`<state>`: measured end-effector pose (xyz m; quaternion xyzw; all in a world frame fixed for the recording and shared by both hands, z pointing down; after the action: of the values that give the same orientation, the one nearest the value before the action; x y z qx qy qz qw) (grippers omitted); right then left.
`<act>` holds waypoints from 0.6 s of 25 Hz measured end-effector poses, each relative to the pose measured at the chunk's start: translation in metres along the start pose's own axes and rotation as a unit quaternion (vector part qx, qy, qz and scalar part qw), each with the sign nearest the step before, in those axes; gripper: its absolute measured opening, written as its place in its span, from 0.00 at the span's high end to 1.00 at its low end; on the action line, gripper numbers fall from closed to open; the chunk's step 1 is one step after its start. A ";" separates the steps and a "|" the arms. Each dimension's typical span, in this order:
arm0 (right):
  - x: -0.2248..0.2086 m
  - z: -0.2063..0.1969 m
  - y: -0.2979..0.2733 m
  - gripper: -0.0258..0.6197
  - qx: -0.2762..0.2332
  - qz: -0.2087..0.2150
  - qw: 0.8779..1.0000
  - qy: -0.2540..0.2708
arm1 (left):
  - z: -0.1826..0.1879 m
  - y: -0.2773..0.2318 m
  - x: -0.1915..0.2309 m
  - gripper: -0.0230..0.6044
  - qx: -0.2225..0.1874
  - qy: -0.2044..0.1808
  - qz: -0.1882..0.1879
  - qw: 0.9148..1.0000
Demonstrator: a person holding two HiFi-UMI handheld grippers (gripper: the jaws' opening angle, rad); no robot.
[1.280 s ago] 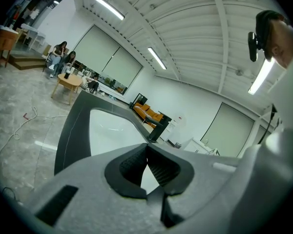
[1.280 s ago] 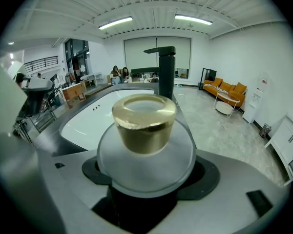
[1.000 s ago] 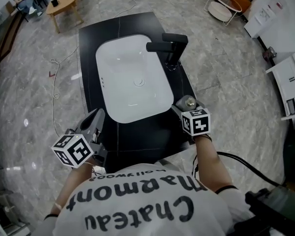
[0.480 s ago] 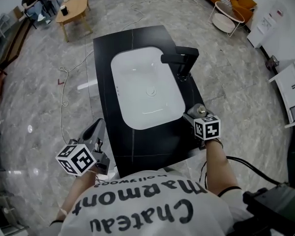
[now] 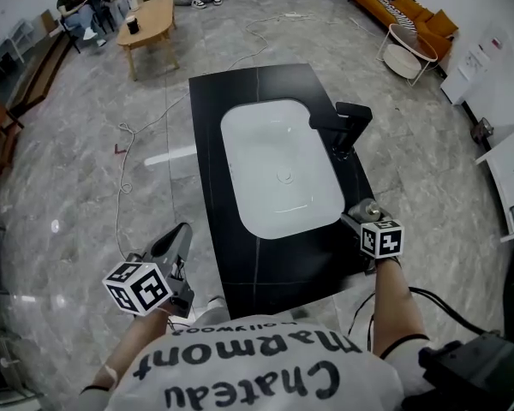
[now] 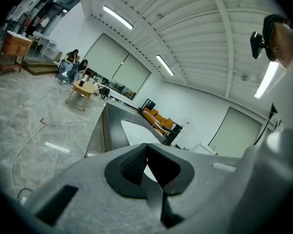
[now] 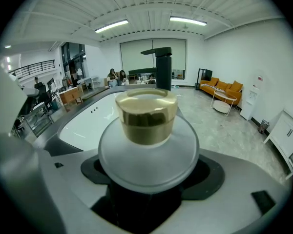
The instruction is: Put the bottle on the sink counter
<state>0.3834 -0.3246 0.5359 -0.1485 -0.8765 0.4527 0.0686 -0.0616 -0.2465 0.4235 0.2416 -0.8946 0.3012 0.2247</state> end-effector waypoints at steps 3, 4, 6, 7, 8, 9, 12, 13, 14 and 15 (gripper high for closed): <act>0.000 -0.001 0.000 0.43 0.003 -0.007 1.000 -0.011 | 0.006 0.005 0.003 0.94 0.001 -0.006 -0.008 1.000; -0.001 -0.001 0.001 0.43 0.003 -0.013 1.000 -0.016 | 0.008 0.007 0.003 0.94 -0.001 -0.007 -0.013 1.000; -0.003 -0.005 0.005 0.43 0.002 -0.028 0.999 -0.028 | 0.010 0.010 0.004 0.94 -0.003 -0.009 -0.024 1.000; -0.005 -0.008 0.006 0.43 0.000 -0.033 0.999 -0.035 | 0.010 0.011 0.004 0.94 -0.002 -0.012 -0.028 1.000; -0.007 -0.010 0.008 0.43 -0.002 -0.037 0.998 -0.043 | 0.009 0.012 0.006 0.94 0.000 -0.015 -0.030 0.999; -0.008 -0.013 0.010 0.43 -0.004 -0.041 0.998 -0.052 | 0.009 0.014 0.008 0.94 0.002 -0.016 -0.030 0.999; -0.007 -0.022 0.018 0.43 -0.007 -0.052 0.995 -0.085 | 0.010 0.021 0.018 0.94 0.006 -0.013 -0.032 0.999; -0.007 -0.027 0.022 0.43 -0.007 -0.057 0.993 -0.103 | 0.010 0.023 0.021 0.94 0.006 -0.012 -0.034 0.999; -0.006 -0.032 0.026 0.43 -0.005 -0.060 0.990 -0.125 | 0.009 0.025 0.023 0.94 0.007 -0.012 -0.038 0.999; -0.005 -0.039 0.031 0.43 -0.003 -0.059 0.987 -0.149 | 0.009 0.026 0.024 0.94 0.007 -0.012 -0.043 0.999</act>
<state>0.4042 -0.2796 0.5335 -0.0272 -0.8858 0.4619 -0.0365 -0.0971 -0.2412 0.4189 0.2848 -0.8839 0.2947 0.2254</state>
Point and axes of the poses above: the fingertips, and each gripper's own axes: y backward along the fingers, x to its left, z out of its top, the point moved 3 cm from there along y, backward along the fingers, and after that the axes turned 11 degrees about x, right-handed, at the moved point
